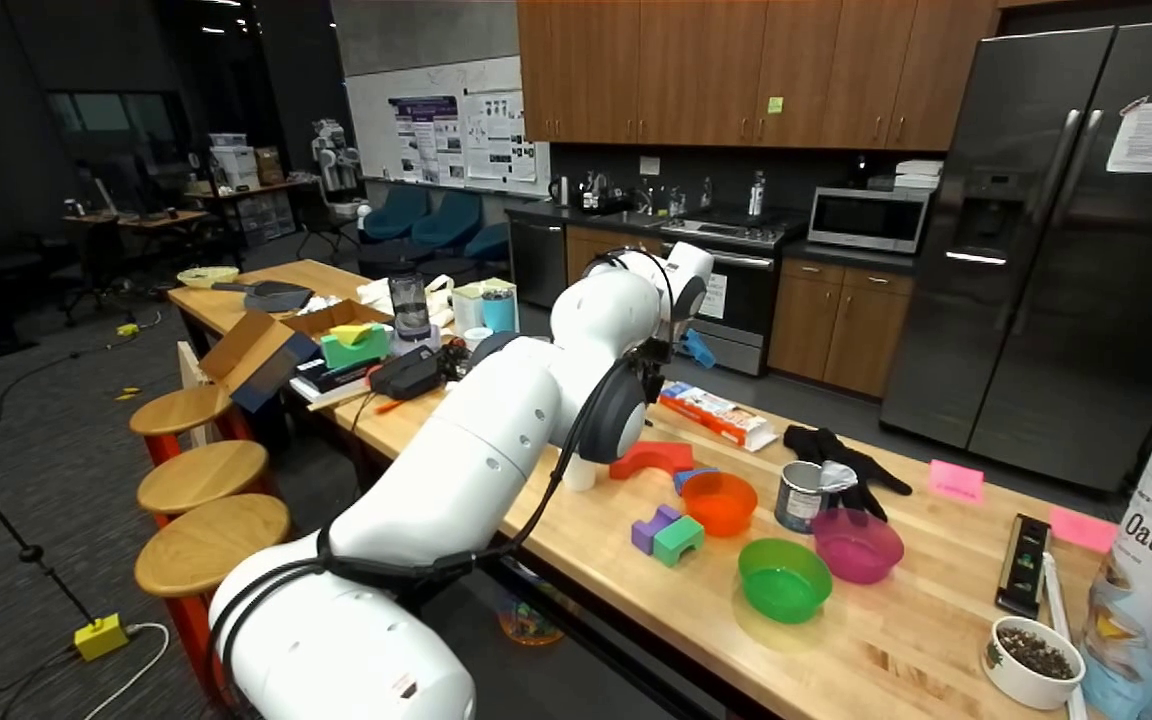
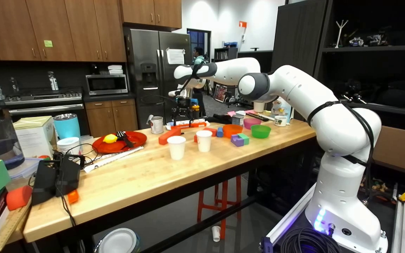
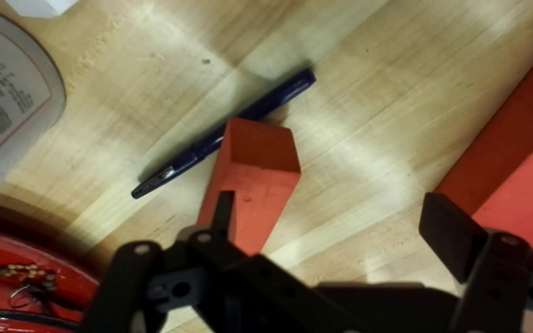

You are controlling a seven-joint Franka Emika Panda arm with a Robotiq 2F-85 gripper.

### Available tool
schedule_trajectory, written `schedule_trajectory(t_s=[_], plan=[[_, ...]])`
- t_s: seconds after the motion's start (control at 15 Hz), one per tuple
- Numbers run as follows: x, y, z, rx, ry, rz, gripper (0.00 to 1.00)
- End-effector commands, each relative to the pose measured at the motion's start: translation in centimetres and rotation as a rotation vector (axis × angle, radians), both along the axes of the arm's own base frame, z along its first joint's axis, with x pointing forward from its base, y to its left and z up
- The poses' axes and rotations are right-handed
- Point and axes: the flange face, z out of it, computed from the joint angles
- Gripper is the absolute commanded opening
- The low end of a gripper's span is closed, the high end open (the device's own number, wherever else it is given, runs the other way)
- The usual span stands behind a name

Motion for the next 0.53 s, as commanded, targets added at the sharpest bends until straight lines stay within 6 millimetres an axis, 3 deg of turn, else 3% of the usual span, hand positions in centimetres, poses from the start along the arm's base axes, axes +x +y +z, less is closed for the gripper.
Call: schedule_trajectory(t_s=[0.0,0.47], plan=[[0.32,-0.28,0.2,0.011,-0.014,0.037,1.0],[1.17,-0.5,-0.5,0.041,-0.083,0.097,1.0]])
